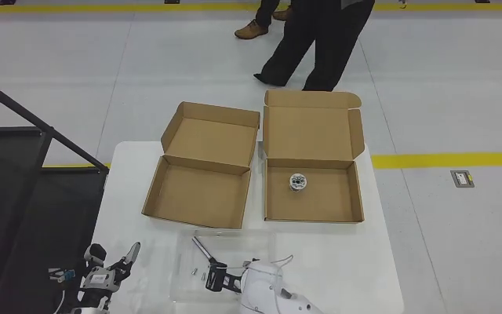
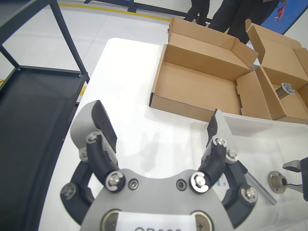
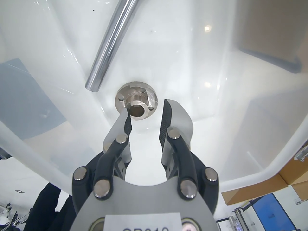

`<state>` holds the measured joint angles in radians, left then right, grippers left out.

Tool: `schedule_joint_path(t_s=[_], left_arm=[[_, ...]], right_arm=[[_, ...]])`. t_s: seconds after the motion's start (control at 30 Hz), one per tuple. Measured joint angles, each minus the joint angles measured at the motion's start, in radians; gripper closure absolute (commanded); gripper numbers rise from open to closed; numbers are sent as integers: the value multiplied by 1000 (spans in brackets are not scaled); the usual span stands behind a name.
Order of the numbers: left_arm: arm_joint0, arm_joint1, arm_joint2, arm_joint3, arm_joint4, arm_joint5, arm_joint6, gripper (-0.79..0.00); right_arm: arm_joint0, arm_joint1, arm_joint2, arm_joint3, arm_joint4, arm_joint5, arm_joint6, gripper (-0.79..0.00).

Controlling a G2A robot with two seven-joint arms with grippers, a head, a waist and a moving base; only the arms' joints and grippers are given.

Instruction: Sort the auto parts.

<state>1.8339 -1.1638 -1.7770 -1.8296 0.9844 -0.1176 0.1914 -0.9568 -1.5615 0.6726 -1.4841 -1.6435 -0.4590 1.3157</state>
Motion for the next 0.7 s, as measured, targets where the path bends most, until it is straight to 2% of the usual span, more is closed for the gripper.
schedule_joint_path(t_s=[0.23,0.33,0.47,0.57,0.7], left_arm=[[0,0,0,0,0,0,0,-785],[0,0,0,0,0,0,0,-785],[0,0,0,0,0,0,0,-785],[0,0,0,0,0,0,0,-785],[0,0,0,0,0,0,0,-785]], right_arm=[[4,-3,9,24,18,-21,4,-308],[15,-9,8,53,36,-23,13,-262],[29,-16,9,81,54,-19,11,-274],[37,-20,7,95,61,-19,10,-234],[48,-25,4,114,69,-19,14,-268]])
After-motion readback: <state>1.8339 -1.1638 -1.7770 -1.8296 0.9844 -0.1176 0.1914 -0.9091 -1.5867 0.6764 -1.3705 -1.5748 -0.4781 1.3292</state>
